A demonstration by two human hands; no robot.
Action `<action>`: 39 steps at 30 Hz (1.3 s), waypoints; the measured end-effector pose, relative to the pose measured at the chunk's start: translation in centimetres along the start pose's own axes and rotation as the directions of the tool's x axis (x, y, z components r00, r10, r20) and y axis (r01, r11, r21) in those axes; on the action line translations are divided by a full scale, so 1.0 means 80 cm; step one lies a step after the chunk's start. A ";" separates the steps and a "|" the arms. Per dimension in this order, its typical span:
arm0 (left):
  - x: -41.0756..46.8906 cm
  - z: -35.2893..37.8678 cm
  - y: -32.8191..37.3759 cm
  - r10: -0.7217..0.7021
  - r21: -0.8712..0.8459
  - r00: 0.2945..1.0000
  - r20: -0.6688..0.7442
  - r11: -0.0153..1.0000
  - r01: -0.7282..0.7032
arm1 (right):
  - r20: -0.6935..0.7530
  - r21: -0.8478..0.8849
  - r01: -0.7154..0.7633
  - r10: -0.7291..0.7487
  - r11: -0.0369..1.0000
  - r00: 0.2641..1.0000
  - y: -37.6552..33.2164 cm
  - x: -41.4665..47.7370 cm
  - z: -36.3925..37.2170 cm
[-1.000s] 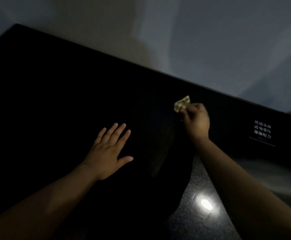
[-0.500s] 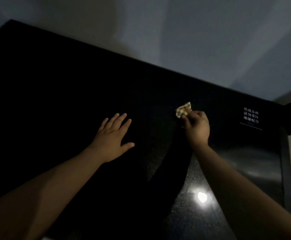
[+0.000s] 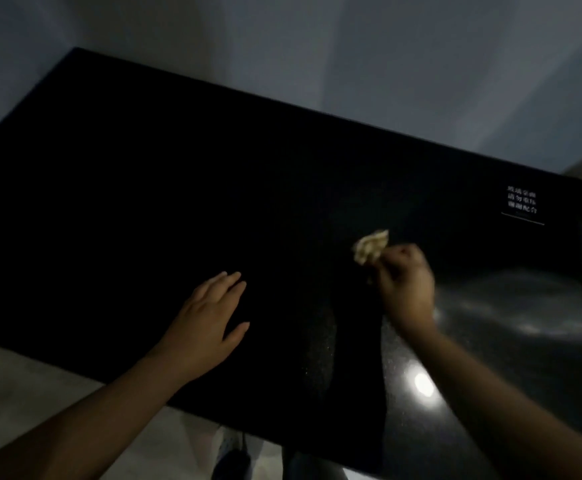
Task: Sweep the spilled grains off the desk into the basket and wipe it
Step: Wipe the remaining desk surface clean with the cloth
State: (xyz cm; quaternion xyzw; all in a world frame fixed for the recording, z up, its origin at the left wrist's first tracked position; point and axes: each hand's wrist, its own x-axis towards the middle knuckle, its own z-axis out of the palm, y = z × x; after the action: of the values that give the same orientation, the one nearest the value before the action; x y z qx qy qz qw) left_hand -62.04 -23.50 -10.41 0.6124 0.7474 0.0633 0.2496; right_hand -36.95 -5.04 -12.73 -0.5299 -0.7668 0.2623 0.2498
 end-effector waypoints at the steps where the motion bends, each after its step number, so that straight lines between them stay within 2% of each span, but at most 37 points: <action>1: -0.005 0.003 -0.003 -0.006 0.008 1.000 -0.006 1.000 0.006 | -0.065 -0.057 -0.077 0.073 0.995 0.995 0.009 0.019 -0.003; 3: -0.012 0.009 -0.004 -0.026 0.012 1.000 -0.016 1.000 0.026 | -0.094 -0.128 -0.207 0.196 0.970 0.976 0.024 0.036 0.005; 4: -0.015 0.012 -0.004 -0.032 0.016 0.999 -0.017 0.999 0.032 | -0.089 -0.147 -0.228 0.217 0.963 0.972 0.027 0.032 0.014; 6: -0.020 0.017 -0.006 -0.038 0.029 0.999 -0.020 0.999 0.038 | -0.067 -0.150 -0.168 0.160 0.974 0.985 0.020 0.001 0.031; 9: -0.030 0.021 -0.012 -0.055 0.035 0.998 -0.020 0.998 0.056 | 0.063 -0.079 0.008 -0.003 0.997 0.998 -0.009 -0.090 0.049; 13: -0.045 0.024 -0.022 -0.064 0.028 0.998 -0.017 0.998 0.064 | 0.297 0.094 0.038 -0.064 0.995 0.953 -0.051 -0.180 0.042; 14: -0.048 0.024 -0.024 -0.058 0.032 0.998 -0.013 0.998 0.059 | 0.295 0.143 0.020 -0.062 0.990 0.953 -0.055 -0.181 0.035; 16: -0.054 0.026 -0.029 -0.046 0.045 0.999 -0.012 0.998 0.046 | 0.143 0.143 -0.014 -0.007 0.990 0.990 -0.050 -0.157 0.021; 19: -0.060 0.027 -0.032 -0.030 0.041 0.999 -0.029 0.999 0.031 | -0.123 -0.031 -0.170 0.165 0.985 0.979 -0.018 -0.096 0.003; 21: -0.067 0.030 -0.034 -0.025 0.045 0.999 -0.031 0.999 0.027 | -0.207 -0.087 -0.264 0.241 0.961 0.948 0.008 -0.060 -0.001; 24: -0.077 0.037 -0.041 -0.012 0.045 0.999 -0.033 0.999 0.013 | -0.173 -0.156 -0.341 0.315 0.927 0.933 0.029 -0.033 0.009; 26: -0.081 0.039 -0.046 -0.005 0.047 1.000 -0.027 0.999 0.006 | -0.135 -0.166 -0.270 0.249 0.948 0.959 0.023 -0.049 0.026; 29: -0.086 0.042 -0.052 -0.004 0.036 0.999 -0.042 0.999 0.006 | -0.043 -0.143 -0.096 0.091 0.985 0.995 -0.009 -0.134 0.054; 32: -0.096 0.043 -0.057 0.002 0.024 0.999 -0.032 1.000 -0.001 | 0.091 -0.031 -0.048 0.050 0.998 0.995 -0.051 -0.224 0.067; 35: -0.109 0.042 -0.062 0.024 0.002 0.999 -0.047 1.000 -0.024 | 0.243 0.096 -0.048 0.023 0.994 0.970 -0.080 -0.257 0.055; 36: -0.115 0.042 -0.063 0.028 -0.006 0.998 -0.060 1.000 -0.028 | 0.216 0.095 -0.054 0.033 0.994 0.976 -0.082 -0.253 0.048; 39: -0.129 0.046 -0.068 0.024 -0.022 0.998 -0.064 0.999 -0.026 | -0.032 0.033 -0.187 0.188 0.982 0.982 -0.072 -0.216 0.030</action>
State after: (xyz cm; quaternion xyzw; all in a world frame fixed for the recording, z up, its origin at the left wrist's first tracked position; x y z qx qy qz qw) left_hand -63.86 -35.37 -12.71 0.6165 0.7464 0.0945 0.2321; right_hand -37.03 -23.41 -12.47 -0.6004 -0.7051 0.2866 0.2455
